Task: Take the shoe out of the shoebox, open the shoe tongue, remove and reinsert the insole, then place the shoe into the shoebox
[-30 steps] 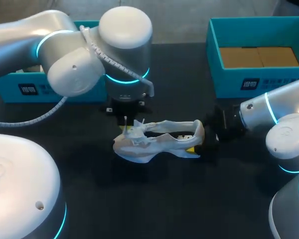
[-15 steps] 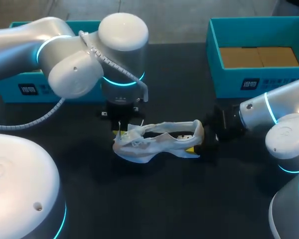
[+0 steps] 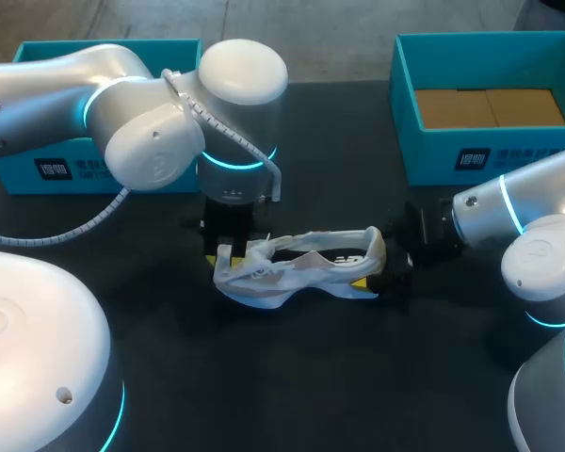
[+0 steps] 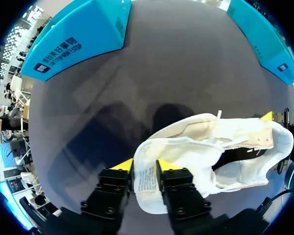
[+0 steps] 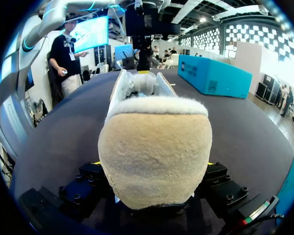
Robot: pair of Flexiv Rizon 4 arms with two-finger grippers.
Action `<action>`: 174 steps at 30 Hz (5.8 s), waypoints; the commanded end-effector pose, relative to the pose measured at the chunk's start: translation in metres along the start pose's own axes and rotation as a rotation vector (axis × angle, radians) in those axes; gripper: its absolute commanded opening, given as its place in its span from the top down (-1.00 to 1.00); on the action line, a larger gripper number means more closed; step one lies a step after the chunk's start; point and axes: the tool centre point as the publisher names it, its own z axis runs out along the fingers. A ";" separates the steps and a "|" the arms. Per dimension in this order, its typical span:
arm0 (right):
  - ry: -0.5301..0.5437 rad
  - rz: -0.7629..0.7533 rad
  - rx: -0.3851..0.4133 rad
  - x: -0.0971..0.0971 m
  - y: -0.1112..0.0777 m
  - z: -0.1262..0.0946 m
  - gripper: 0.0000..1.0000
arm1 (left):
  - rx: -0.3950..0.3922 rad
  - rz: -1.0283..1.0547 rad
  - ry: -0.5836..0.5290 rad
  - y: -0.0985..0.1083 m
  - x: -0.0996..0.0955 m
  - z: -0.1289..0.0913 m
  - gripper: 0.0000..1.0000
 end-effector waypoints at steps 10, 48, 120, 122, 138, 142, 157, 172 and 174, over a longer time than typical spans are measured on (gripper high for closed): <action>-0.001 0.001 0.003 0.000 0.000 0.003 1.00 | 0.032 0.068 0.015 -0.004 0.003 -0.010 -1.00; -0.001 0.001 0.003 0.000 0.000 0.003 1.00 | 0.316 1.407 0.357 -0.049 0.054 -0.110 -1.00; -0.001 0.001 0.003 0.000 0.000 0.003 1.00 | 0.167 1.628 0.350 -0.006 0.148 -0.068 1.00; -0.001 0.001 0.003 0.000 0.000 0.003 1.00 | 0.167 1.628 0.350 -0.006 0.148 -0.068 1.00; -0.001 0.001 0.003 0.000 0.000 0.003 1.00 | 0.138 1.678 0.344 -0.004 0.166 -0.036 1.00; -0.001 0.001 0.003 0.000 0.000 0.003 1.00 | 0.131 1.669 0.349 -0.008 0.166 -0.029 1.00; -0.001 0.001 0.003 0.000 0.000 0.003 1.00 | 0.070 1.724 0.388 0.001 0.179 -0.006 1.00; -0.001 0.001 0.003 0.000 0.000 0.003 1.00 | 0.051 1.763 0.411 0.013 0.188 0.011 1.00; -0.001 0.001 0.003 0.000 0.000 0.003 1.00 | 0.055 1.760 0.413 0.014 0.188 0.011 0.70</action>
